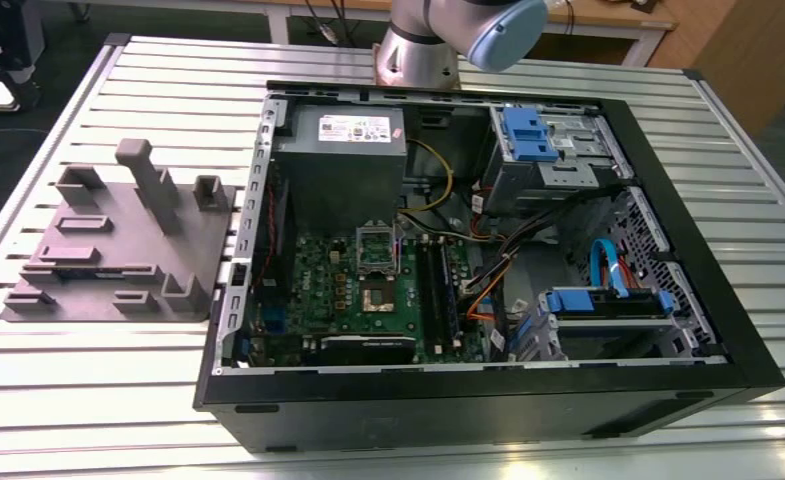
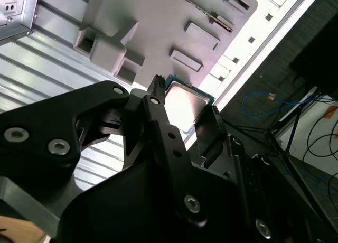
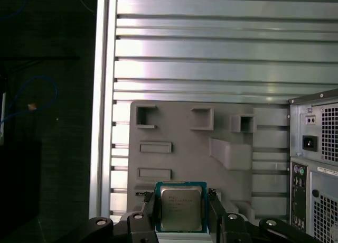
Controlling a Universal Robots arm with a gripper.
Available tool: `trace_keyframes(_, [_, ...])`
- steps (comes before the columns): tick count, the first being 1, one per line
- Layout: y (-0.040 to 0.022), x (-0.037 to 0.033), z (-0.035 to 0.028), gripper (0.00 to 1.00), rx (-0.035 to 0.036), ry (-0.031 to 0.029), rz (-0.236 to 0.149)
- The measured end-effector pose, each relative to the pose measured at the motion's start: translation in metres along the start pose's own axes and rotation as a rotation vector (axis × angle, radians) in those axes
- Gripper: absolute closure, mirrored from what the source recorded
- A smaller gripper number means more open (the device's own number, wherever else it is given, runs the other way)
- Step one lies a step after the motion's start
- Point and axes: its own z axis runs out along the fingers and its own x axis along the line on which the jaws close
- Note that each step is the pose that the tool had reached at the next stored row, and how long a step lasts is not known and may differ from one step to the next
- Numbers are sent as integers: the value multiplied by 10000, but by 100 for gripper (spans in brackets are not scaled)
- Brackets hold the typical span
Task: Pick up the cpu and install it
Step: 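Pick up the cpu and move it towards the insertion slot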
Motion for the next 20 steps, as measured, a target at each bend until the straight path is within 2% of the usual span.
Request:
trace_keyframes(7, [0,-56,0,53,0,0,0])
trace_keyframes(14, [2,-63,-53,53,4,1,0])
trace_keyframes(20, [1,-94,-56,53,3,1,-1])
